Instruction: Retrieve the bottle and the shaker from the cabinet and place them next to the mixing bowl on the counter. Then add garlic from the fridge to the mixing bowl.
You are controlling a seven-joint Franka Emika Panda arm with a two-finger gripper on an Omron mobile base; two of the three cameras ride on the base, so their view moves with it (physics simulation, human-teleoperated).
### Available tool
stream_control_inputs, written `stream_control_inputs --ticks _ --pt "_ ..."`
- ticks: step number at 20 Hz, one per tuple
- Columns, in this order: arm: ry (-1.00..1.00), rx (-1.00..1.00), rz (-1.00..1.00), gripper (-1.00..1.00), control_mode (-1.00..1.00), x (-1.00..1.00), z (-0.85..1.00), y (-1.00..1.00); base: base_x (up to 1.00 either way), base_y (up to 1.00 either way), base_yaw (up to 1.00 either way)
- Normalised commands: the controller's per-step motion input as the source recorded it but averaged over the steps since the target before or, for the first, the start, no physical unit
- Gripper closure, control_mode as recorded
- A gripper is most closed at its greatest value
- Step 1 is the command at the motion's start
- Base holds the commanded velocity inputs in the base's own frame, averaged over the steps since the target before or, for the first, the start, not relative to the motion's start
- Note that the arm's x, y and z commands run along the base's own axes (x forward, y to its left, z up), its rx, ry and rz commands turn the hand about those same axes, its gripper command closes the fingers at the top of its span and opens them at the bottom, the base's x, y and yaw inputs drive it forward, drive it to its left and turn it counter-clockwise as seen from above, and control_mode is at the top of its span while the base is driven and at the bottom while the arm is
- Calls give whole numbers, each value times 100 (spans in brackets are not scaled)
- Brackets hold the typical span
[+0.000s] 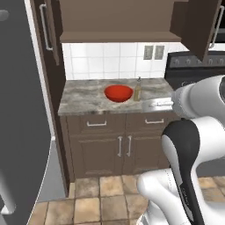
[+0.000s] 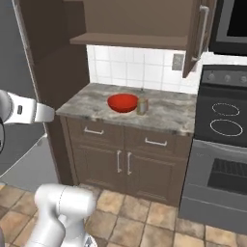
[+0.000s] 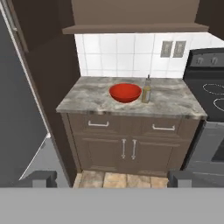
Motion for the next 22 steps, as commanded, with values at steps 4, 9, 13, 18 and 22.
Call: stream_control_inputs --ticks 4,9,13,18,22 --pt "0 0 0 -100 100 0 0 0 -74 1 54" --pt "0 0 0 -100 100 0 0 0 -56 36 45" --pt "0 0 0 -100 100 0 0 0 -43 57 27" --pt "0 0 0 -100 100 0 0 0 -16 71 42" --pt "0 0 0 -100 100 0 0 0 0 82 64"
